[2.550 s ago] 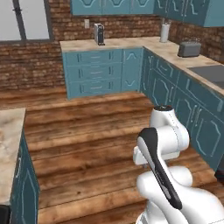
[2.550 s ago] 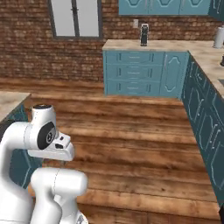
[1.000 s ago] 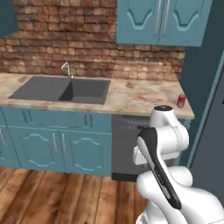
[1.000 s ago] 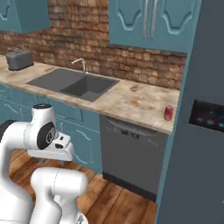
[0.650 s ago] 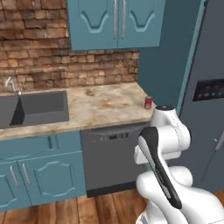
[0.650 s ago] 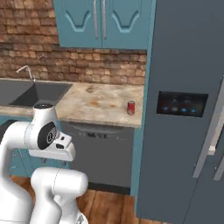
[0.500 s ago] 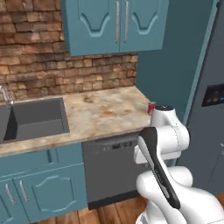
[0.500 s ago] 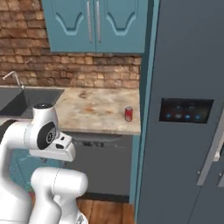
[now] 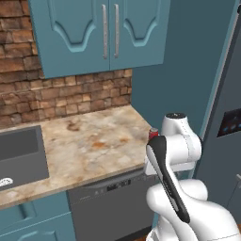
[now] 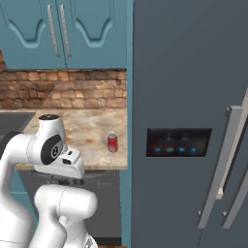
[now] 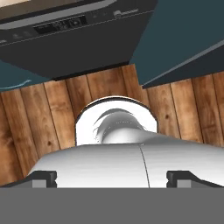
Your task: Four empty soda cans are scattered around the kitchen. Gather all the cans and cluster them next to the stove for recycling.
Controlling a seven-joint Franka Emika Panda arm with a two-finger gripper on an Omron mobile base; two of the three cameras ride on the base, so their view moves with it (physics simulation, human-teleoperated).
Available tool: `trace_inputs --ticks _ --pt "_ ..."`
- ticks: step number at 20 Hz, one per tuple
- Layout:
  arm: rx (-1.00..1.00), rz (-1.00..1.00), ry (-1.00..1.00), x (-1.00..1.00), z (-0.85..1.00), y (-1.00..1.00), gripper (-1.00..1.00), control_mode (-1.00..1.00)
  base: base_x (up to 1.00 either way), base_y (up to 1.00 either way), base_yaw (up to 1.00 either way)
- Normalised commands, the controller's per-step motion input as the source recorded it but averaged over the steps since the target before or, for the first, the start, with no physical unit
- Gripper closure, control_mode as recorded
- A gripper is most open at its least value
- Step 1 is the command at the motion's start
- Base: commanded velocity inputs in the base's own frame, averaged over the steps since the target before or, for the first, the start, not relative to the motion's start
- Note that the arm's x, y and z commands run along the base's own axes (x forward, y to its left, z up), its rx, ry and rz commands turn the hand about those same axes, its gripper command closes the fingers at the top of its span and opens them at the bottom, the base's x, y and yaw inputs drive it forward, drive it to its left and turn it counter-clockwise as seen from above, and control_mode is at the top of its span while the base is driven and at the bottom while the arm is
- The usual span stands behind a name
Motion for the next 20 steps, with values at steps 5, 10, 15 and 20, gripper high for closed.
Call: trace_inputs --ticks 5,10,15,20 --pt "0.00 0.00 0.00 0.00 0.00 0.00 -1.00 1.00 0.00 0.00 -0.01" --pt "0.00 0.00 0.00 0.00 0.00 0.00 -1.00 1.00 0.00 0.00 0.00" --pt "0.00 -0.01 0.00 0.07 0.00 0.00 -1.00 -1.00 0.00 0.00 0.00" --pt "0.08 -0.01 0.00 0.81 0.10 -0.36 -1.00 -1.00 0.00 0.00 0.00"
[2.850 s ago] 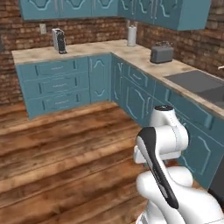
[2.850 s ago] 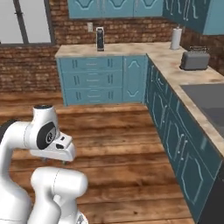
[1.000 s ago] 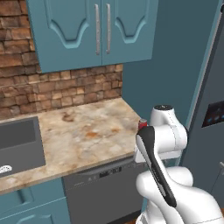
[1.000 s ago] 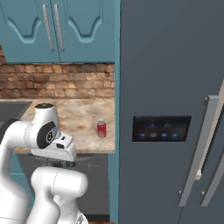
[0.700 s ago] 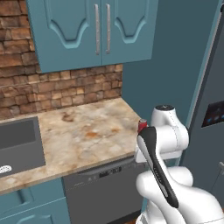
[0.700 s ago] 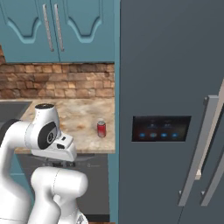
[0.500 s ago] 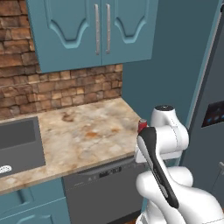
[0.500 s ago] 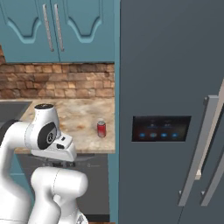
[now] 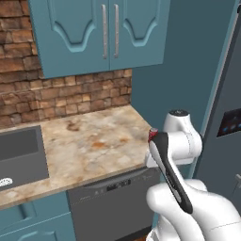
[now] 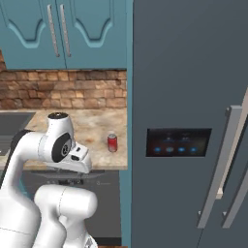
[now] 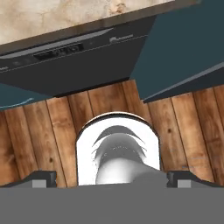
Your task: Four empty soda cans are scattered around the kitchen. Gather all the cans and cluster them next to the stove for recycling.
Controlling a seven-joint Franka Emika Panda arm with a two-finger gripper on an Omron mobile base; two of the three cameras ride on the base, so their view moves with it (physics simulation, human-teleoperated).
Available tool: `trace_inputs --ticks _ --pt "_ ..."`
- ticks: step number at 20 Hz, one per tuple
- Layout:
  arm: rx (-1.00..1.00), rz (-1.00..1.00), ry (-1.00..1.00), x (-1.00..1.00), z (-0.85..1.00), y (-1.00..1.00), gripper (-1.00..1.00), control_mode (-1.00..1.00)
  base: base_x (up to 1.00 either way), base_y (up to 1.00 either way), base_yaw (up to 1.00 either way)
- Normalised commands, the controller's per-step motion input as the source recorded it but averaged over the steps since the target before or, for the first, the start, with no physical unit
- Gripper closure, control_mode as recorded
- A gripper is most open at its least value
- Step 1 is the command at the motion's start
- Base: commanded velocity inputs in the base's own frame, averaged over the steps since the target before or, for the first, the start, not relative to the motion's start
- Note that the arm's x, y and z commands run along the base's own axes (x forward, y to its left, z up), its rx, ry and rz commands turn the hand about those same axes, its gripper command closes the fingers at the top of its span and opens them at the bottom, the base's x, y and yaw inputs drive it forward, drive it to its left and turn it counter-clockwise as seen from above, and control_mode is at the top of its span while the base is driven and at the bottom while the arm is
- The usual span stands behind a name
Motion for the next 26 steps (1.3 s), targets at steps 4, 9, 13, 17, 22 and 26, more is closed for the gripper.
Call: trace_inputs --ticks 4,9,13,17,22,26 --pt "0.05 -0.03 -0.01 0.81 0.53 -0.38 -1.00 -1.00 0.00 0.00 0.00" --pt "-0.13 -0.08 0.21 0.37 0.69 0.00 -1.00 -1.00 0.00 0.00 0.00" --pt "-0.14 -0.15 0.13 0.07 0.23 0.00 -1.00 -1.00 0.00 0.00 0.00" --pt "-0.04 -0.11 0.00 0.69 -0.06 -0.01 -1.00 -1.00 0.00 0.00 0.00" --pt "0.00 -0.06 0.00 0.33 0.00 0.00 -1.00 -1.00 0.00 0.00 0.00" --pt "0.00 -0.07 0.02 0.18 0.00 -0.03 -1.00 -1.00 0.00 0.00 0.00"
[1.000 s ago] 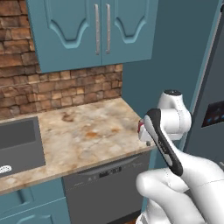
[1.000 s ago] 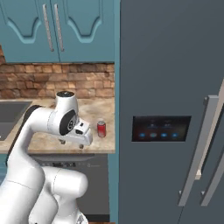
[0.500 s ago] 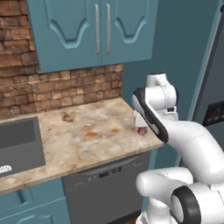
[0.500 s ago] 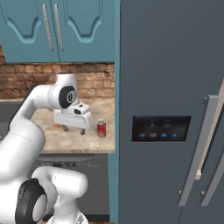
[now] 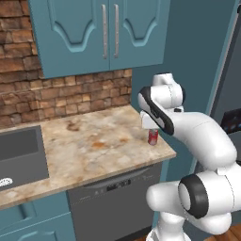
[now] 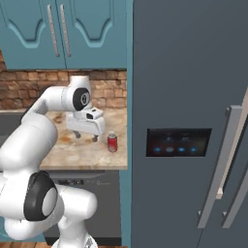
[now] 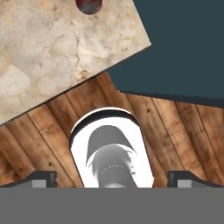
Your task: Four empty soda cans are scattered around the kitchen. Gather all the cans and cluster them next to the stove for recycling.
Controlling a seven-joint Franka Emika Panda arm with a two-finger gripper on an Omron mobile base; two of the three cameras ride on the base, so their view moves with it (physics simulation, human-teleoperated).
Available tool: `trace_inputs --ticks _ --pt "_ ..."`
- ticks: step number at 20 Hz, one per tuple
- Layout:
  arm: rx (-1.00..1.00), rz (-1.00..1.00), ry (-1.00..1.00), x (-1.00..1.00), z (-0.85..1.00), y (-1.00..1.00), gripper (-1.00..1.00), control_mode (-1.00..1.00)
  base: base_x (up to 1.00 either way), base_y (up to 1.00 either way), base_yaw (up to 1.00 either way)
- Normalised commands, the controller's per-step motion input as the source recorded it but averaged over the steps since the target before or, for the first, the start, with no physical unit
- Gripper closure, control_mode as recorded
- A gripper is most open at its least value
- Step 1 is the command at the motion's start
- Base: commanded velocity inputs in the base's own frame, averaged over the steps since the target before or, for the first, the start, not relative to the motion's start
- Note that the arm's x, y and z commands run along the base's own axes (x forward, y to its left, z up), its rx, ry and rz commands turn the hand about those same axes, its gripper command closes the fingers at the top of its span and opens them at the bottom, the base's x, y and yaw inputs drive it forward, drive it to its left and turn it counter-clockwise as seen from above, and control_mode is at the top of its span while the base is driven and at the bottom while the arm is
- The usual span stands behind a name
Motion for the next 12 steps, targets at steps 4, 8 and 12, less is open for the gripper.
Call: trace_inputs --ticks 4,8,12 --pt "0.03 -0.06 0.00 0.31 -0.01 -0.03 -1.00 -1.00 0.00 0.00 0.00" --pt "0.00 -0.06 0.03 0.17 -0.01 0.00 -1.00 -1.00 0.00 0.00 0.00" --pt "0.00 -0.04 0.05 0.30 0.00 0.00 -1.00 -1.00 0.00 0.00 0.00"
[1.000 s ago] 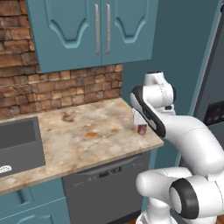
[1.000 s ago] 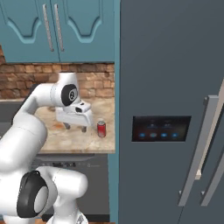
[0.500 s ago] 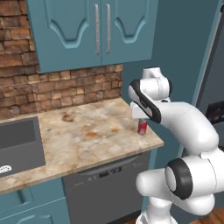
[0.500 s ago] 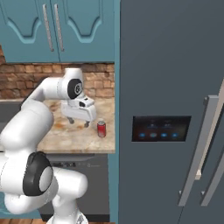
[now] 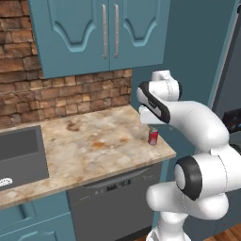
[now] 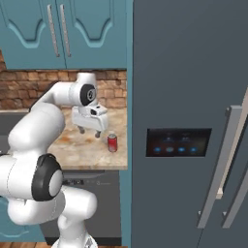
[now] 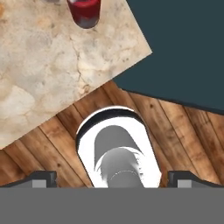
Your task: Four empty soda cans are scattered around the kitchen. Gather all the cans and cluster them next to the stove for recycling.
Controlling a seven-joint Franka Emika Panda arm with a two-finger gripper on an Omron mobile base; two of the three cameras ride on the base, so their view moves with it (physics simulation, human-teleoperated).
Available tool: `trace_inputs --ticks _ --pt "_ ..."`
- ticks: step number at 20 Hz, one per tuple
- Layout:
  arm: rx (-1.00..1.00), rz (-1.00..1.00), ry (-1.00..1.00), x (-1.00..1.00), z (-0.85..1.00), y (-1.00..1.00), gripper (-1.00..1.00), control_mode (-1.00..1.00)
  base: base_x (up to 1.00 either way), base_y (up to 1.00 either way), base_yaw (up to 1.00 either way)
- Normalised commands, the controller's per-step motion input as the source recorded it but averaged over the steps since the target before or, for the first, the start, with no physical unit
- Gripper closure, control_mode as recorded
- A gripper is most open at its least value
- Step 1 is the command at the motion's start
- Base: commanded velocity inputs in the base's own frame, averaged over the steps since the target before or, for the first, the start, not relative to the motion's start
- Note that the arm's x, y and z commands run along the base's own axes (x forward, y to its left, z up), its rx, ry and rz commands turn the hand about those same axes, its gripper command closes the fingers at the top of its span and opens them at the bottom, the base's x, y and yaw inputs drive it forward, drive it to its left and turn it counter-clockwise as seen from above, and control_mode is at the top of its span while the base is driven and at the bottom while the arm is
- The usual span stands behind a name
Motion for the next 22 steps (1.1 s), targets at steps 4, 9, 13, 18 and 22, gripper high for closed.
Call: trace_inputs --ticks 4,9,13,18,22 --pt "0.00 -0.03 0.00 0.42 -0.01 -0.17 -1.00 -1.00 0.00 0.00 0.00" --pt "0.00 -0.05 0.00 0.49 -0.17 -0.33 -1.00 -1.00 0.00 0.00 0.00" --pt "0.00 -0.06 -0.02 0.50 -0.22 -0.20 -1.00 -1.00 0.00 0.00 0.00" --pt "0.00 -0.05 -0.08 0.34 -0.23 0.00 -1.00 -1.00 0.00 0.00 0.00" --pt "0.00 -0.05 -0.03 0.47 -0.14 0.00 -1.00 -1.00 0.00 0.00 0.00"
